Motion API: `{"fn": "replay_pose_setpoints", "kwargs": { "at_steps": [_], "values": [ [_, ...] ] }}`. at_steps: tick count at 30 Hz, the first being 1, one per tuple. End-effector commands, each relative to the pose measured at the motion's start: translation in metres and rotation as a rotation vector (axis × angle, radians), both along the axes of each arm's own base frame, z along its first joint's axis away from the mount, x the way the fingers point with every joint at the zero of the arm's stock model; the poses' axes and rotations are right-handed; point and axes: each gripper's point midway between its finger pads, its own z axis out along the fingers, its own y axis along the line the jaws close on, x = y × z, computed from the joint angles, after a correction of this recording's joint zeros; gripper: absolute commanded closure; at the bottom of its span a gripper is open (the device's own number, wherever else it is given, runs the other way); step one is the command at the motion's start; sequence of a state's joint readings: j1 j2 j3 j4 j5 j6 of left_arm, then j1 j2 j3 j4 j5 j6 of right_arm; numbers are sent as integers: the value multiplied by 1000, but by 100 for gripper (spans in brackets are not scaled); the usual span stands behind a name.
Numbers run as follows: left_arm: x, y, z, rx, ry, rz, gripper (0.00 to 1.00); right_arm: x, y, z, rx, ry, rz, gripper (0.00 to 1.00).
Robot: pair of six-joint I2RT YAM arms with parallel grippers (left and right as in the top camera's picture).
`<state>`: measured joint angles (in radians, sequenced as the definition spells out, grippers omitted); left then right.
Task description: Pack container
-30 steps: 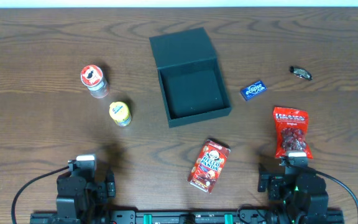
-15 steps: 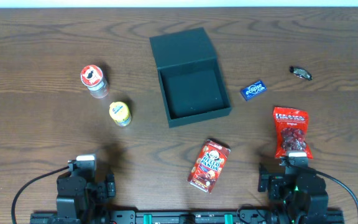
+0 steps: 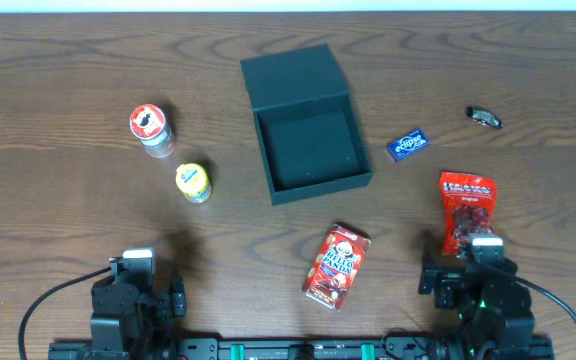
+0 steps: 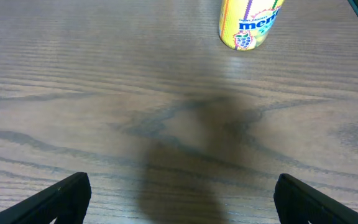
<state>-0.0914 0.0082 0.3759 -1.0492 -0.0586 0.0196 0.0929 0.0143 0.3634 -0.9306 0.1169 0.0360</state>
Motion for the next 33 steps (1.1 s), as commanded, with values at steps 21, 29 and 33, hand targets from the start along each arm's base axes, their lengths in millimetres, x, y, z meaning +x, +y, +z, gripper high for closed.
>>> {"fn": "replay_pose_setpoints", "kwargs": {
  "at_steps": [21,29,33],
  "values": [
    [-5,-1,-15,-7,51,2,5,18,28,85,249,-193,55,1],
    [-5,-1,-15,-7,51,1,5,18,19,127,226,38,-33,1],
    [-5,-1,-15,-7,51,2,5,31,30,137,253,94,9,1]
  ]
}}
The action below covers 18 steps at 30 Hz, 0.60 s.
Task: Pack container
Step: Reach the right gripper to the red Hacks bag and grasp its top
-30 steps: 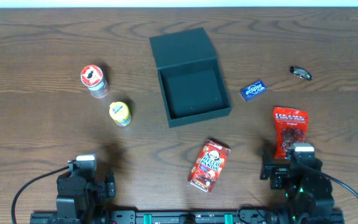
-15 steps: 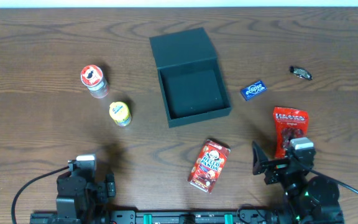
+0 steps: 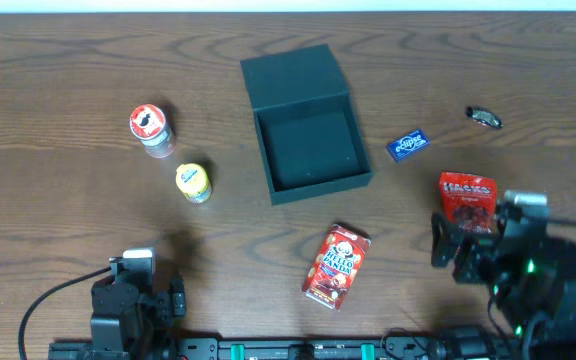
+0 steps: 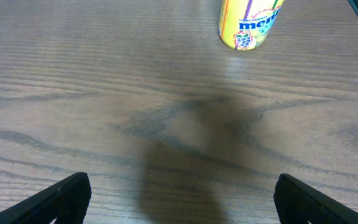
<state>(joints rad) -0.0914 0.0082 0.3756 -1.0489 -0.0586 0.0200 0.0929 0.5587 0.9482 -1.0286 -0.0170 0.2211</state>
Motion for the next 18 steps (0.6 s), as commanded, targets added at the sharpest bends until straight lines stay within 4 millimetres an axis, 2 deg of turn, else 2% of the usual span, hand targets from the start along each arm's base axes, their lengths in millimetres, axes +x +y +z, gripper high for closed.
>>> {"fn": "replay_pose_setpoints", "kwargs": {
  "at_steps": [1,7,9,12,18],
  "values": [
    [-5,-1,-15,-7,51,2,5,9,4,1,23,42,5,1],
    [-5,-1,-15,-7,51,1,5,18,3,-17,11,137,-2,1],
    [-5,-1,-15,-7,51,2,5,20,-4,-25,-1,176,-50,1],
    [-5,-1,-15,-7,51,2,5,20,-24,-39,-1,249,-222,1],
    [-5,-1,-15,-7,51,2,5,30,-64,-60,-119,352,-400,1]
  ]
}}
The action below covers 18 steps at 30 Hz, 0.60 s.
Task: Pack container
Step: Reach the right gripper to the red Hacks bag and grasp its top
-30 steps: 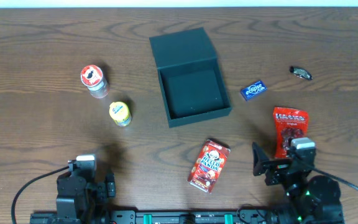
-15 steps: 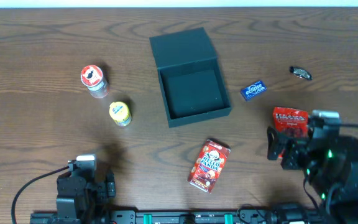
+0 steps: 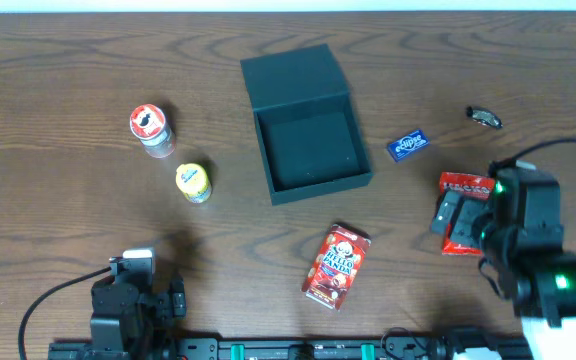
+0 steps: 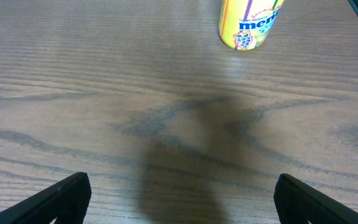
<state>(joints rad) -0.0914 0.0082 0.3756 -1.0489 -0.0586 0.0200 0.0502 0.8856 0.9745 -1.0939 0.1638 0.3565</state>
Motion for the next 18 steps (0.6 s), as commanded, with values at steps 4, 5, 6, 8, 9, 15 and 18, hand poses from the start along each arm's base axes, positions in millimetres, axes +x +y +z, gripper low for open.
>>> {"fn": "replay_pose_setpoints", "kwargs": {
  "at_steps": [4,5,6,8,9,15,18],
  "values": [
    [-5,-1,-15,-7,51,2,5,11,-33,-10,-78,51,-152,1],
    [-5,-1,-15,-7,51,2,5,12,-33,-12,-79,61,-152,1],
    [-5,-1,-15,-7,51,2,5,13,-33,-15,-79,75,-151,1],
    [-5,-1,-15,-7,51,2,5,15,-33,-19,-100,98,-118,1],
    [-5,-1,-15,-7,51,1,5,19,-33,-20,-119,101,-85,1],
    [-5,-1,-15,-7,51,2,5,44,-26,-42,-40,143,9,1],
    [-5,-1,-15,-7,51,2,5,49,-38,-59,-27,200,34,1]
  ]
}}
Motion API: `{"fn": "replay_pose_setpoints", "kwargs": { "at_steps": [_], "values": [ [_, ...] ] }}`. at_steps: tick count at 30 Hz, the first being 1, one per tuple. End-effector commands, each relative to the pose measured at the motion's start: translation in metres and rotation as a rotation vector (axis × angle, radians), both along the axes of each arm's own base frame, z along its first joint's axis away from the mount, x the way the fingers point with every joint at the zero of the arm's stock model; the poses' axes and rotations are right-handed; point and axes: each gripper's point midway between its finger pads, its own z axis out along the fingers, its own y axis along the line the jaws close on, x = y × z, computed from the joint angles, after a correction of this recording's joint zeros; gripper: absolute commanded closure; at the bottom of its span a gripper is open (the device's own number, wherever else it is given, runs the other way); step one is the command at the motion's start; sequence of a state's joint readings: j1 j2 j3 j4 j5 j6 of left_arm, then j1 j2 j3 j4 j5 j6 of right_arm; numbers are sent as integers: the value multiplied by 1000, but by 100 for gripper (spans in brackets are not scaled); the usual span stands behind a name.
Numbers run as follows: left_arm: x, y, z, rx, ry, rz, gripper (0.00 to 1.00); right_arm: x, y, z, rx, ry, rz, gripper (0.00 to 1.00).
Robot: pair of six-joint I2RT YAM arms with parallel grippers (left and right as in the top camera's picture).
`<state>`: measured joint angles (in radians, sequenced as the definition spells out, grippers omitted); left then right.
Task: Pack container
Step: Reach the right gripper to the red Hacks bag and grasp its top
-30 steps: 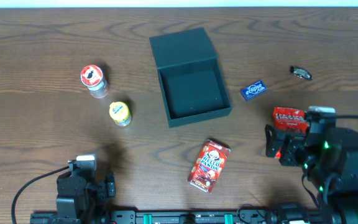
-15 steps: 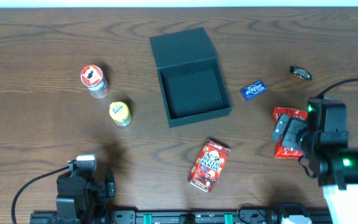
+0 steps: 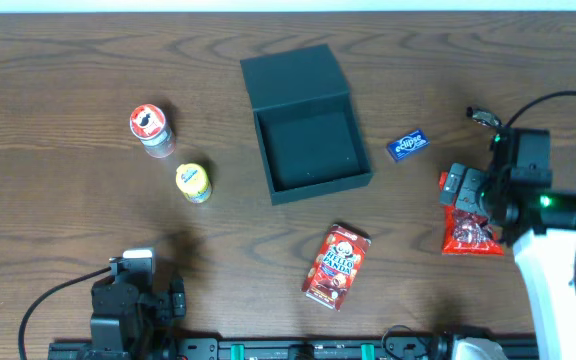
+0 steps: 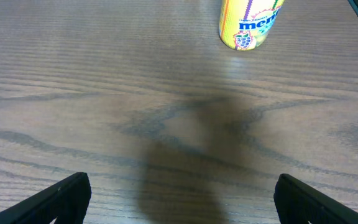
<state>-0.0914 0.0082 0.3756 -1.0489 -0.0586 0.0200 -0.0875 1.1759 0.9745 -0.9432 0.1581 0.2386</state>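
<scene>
The dark green box (image 3: 313,145) lies open at the table's centre, its lid (image 3: 296,75) folded back on the far side. A red snack bag (image 3: 468,232) lies at the right. My right gripper (image 3: 462,186) hovers over the bag's top edge, jaws apart, hiding the bag's upper part. A Hello Panda box (image 3: 336,266) lies in front of the green box. A yellow Mentos bottle (image 4: 248,22) stands ahead of my left gripper (image 4: 182,200), which rests open and empty near the front edge.
A red-capped jar (image 3: 151,130) stands at the left behind the Mentos bottle. A small blue gum pack (image 3: 406,145) lies right of the green box. A small dark object (image 3: 483,117) sits at the far right.
My right gripper has moved farther from the front edge, from the bag's middle to its top edge. The left arm and all objects are where they were.
Both arms first rested at the front edge, the right one just below the red bag. The right arm then stood raised over the bag's lower end, then over its middle, and now over its top. The left arm stayed still throughout.
</scene>
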Motion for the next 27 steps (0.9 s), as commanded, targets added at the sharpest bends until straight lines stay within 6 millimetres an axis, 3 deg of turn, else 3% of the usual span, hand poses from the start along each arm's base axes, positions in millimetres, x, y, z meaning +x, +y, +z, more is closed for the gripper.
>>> {"fn": "replay_pose_setpoints", "kwargs": {
  "at_steps": [1,4,8,17,27],
  "values": [
    [-5,-1,-15,-7,51,2,5,4,-11,-14,23,59,53,1],
    [-5,-1,-15,-7,51,2,5,8,-20,-27,46,91,75,1],
    [-5,-1,-15,-7,51,2,5,17,-19,-44,120,107,124,1],
    [-5,-1,-15,-7,51,2,5,14,-22,-89,181,248,112,1],
    [-5,-1,-15,-7,51,2,5,8,-20,-122,218,353,105,1]
  ]
}}
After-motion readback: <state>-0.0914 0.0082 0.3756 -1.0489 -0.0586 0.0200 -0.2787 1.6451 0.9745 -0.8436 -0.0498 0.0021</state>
